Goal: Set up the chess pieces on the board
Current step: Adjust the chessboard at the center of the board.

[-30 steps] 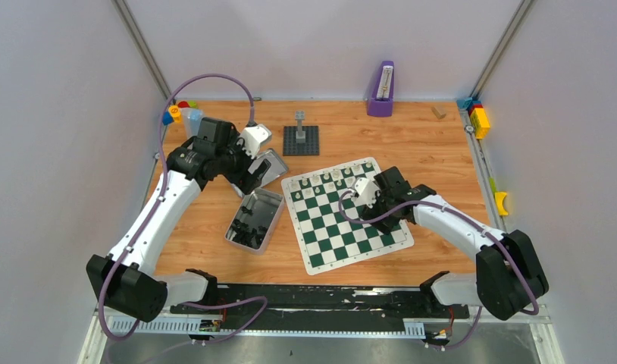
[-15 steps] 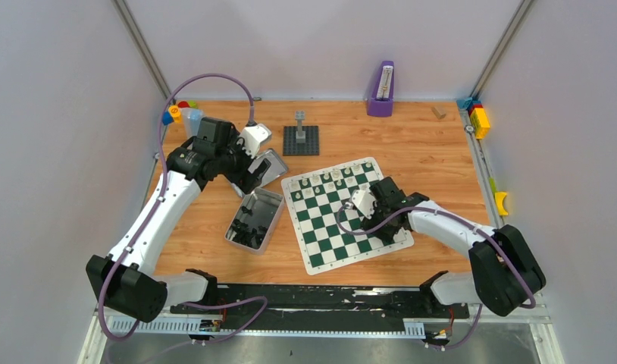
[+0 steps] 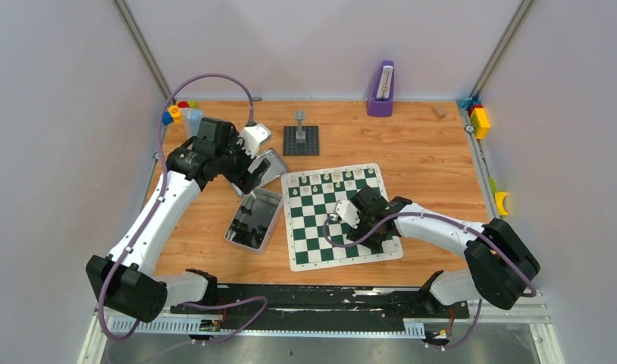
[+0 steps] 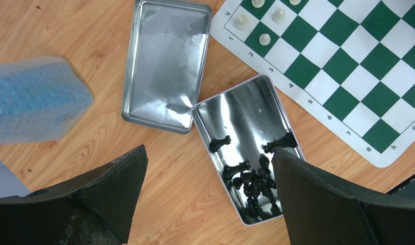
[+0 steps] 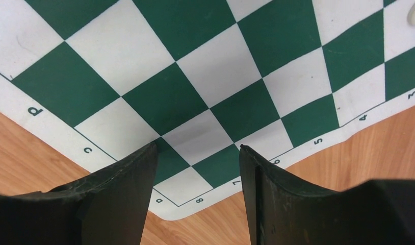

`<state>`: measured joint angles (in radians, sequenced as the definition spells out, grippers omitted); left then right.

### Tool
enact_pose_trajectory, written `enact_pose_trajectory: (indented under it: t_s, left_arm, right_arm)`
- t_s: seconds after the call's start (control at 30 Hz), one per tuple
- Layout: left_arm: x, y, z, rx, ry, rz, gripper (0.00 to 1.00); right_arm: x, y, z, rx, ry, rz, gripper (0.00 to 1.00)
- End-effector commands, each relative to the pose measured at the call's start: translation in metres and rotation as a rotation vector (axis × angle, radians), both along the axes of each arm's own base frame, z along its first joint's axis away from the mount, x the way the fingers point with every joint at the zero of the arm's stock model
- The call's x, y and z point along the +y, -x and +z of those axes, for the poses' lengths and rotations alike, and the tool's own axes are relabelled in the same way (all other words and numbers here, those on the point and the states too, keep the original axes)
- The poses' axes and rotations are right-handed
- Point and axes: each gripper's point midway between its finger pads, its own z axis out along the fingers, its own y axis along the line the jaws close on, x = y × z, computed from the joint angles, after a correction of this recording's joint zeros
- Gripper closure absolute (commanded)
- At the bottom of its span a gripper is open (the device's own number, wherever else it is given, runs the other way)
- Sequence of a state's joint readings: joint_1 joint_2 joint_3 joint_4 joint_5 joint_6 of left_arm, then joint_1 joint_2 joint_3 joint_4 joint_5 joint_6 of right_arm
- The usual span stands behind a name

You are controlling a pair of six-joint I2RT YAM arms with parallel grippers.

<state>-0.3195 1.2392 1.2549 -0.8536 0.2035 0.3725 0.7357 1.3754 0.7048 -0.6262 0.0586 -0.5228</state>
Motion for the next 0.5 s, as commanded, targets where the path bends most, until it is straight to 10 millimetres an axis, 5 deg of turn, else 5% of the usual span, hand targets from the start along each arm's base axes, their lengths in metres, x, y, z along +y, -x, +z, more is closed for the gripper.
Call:
enact_pose_trajectory:
  t_s: [0.0,0.47]
  left_arm:
    - [0.002,-0.002,0.015,-0.045,0.003,-0.008,0.00]
    - [0.012,0.001,0.001,-0.032,-0.060,0.001,0.00]
  right_arm:
    - [-0.005,0.059,-0.026,0.243,0.045,-0.005,0.37]
    - [0.027,0.055,-0.017,0.260,0.015,0.028,0.37]
